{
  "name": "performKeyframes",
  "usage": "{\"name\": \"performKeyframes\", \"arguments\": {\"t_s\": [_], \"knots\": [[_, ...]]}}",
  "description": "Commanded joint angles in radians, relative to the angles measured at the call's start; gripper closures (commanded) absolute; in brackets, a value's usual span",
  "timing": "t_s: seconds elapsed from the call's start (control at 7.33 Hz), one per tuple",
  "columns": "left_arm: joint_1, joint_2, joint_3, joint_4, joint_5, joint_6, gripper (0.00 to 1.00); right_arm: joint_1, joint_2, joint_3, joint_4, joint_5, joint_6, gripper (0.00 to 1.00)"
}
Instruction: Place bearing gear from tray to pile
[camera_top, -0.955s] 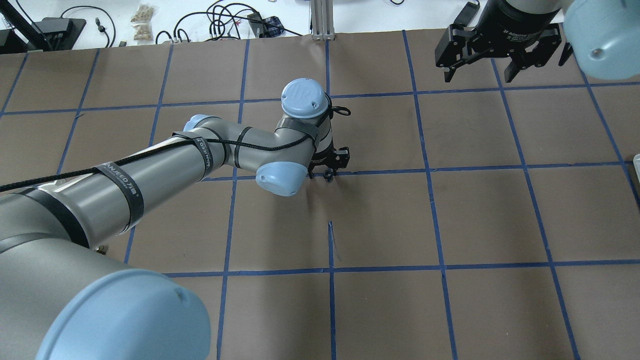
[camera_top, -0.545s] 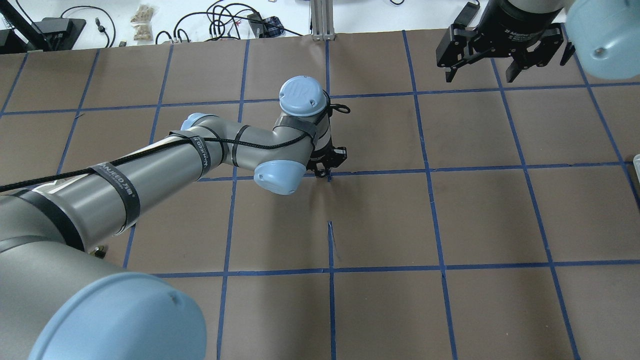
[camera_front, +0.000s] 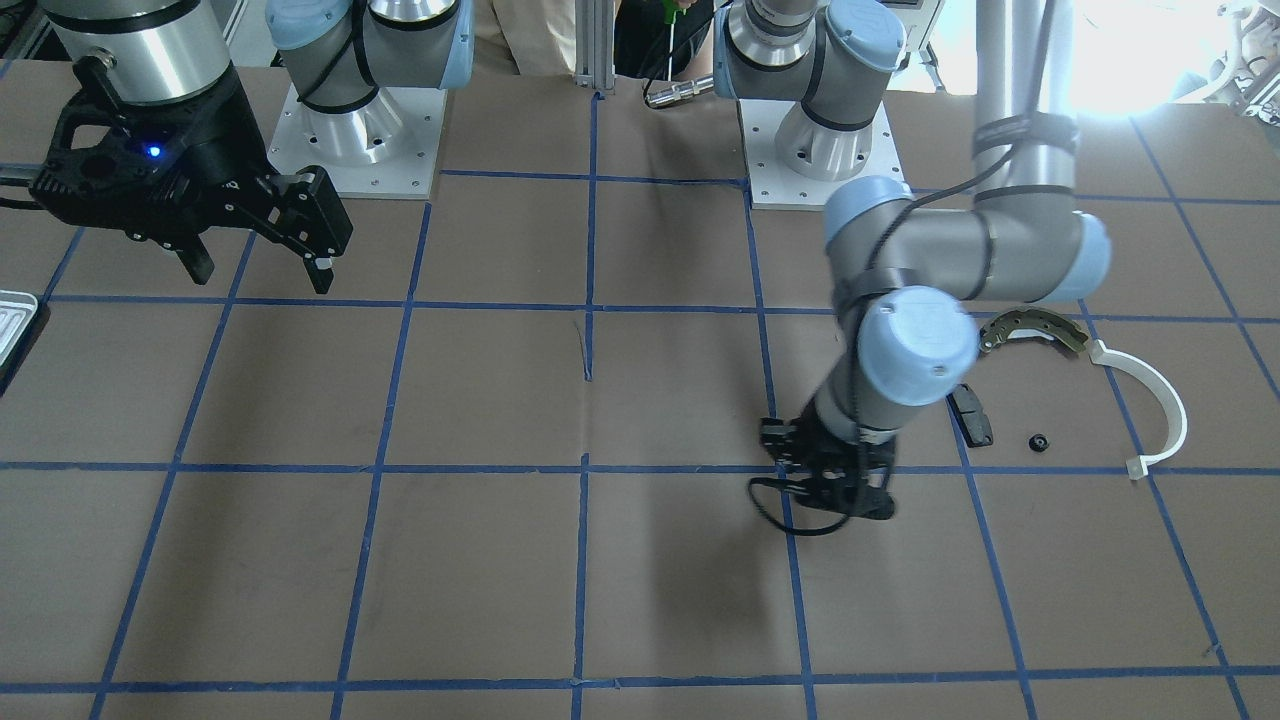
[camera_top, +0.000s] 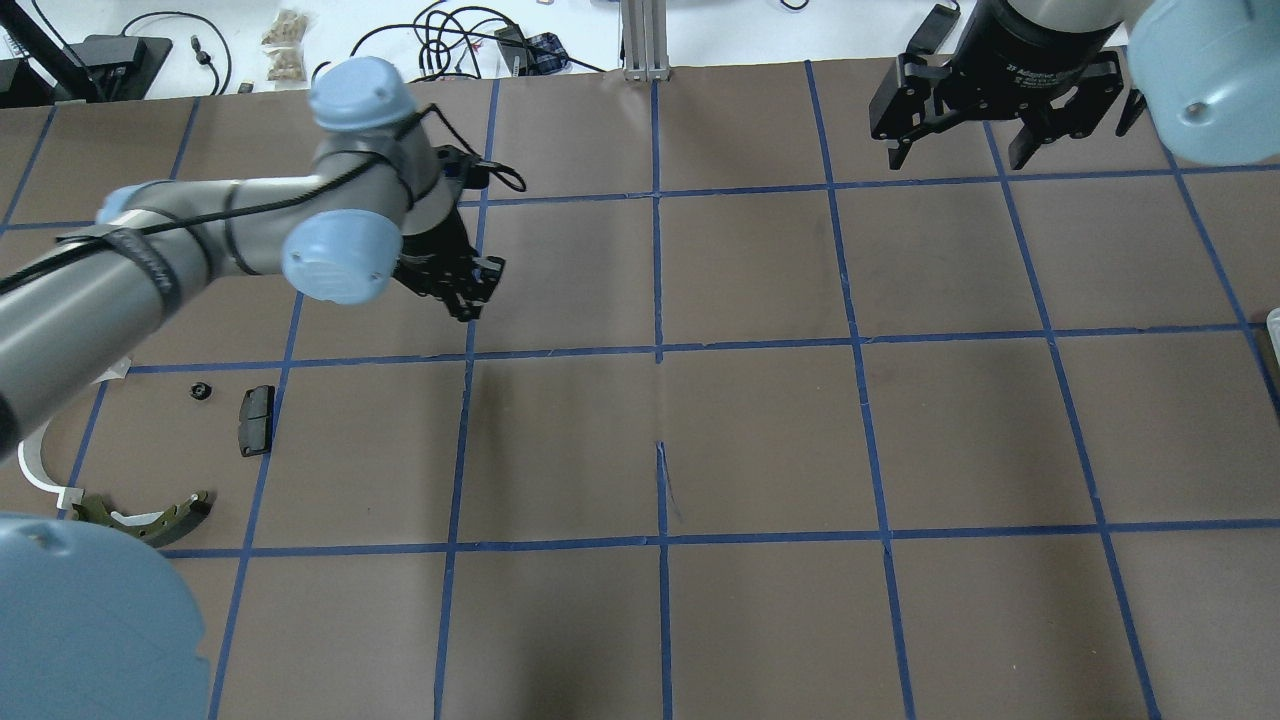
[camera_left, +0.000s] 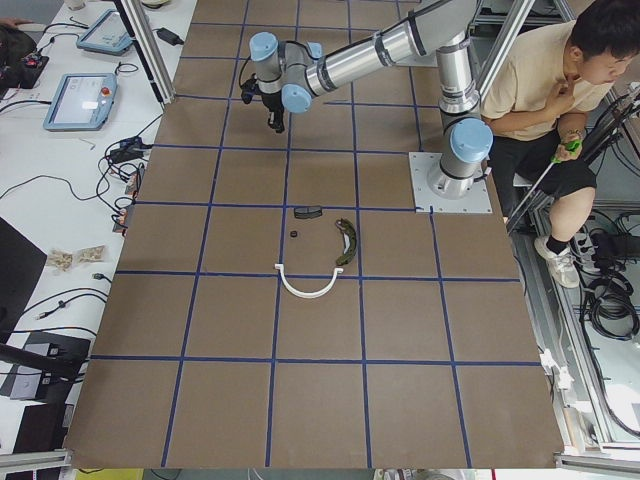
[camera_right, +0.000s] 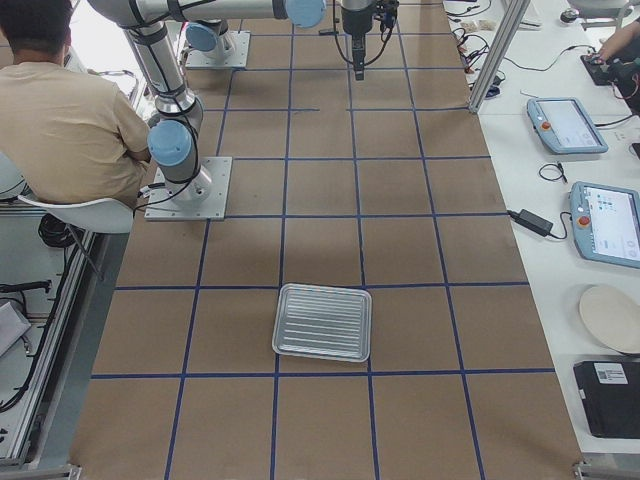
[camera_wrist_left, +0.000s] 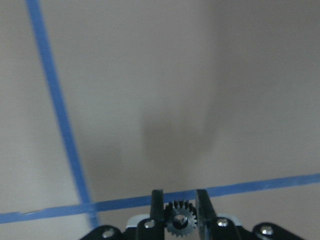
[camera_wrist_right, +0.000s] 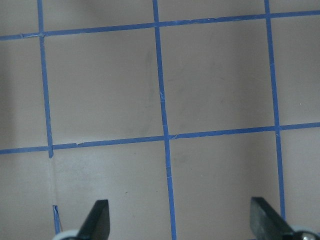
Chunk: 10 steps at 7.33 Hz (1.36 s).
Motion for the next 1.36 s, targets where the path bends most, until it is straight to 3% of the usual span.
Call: {"name": "performKeyframes", "arguments": {"t_s": [0.0, 0.27, 0.55, 0.82, 1.23], "knots": [[0.264, 0.040, -0.025, -0.024, 0.141, 0.348, 1.00, 0.000, 0.002, -0.002, -0.002, 0.002, 0.000, 0.00], [0.464, 0.002, -0.030, -0.003, 0.135, 0.548, 1.00, 0.000, 0.002, 0.003, -0.002, 0.004, 0.002, 0.00], [0.565, -0.012, -0.056, 0.110, 0.140, 0.685, 1.00, 0.000, -0.001, 0.004, 0.000, 0.001, 0.002, 0.00], [0.578, -0.043, -0.100, 0.150, 0.132, 0.673, 1.00, 0.000, -0.005, 0.007, 0.003, -0.001, 0.002, 0.00], [0.578, -0.055, -0.097, 0.154, 0.043, 0.652, 1.00, 0.000, 0.000, 0.006, -0.004, 0.004, 0.002, 0.00]]}}
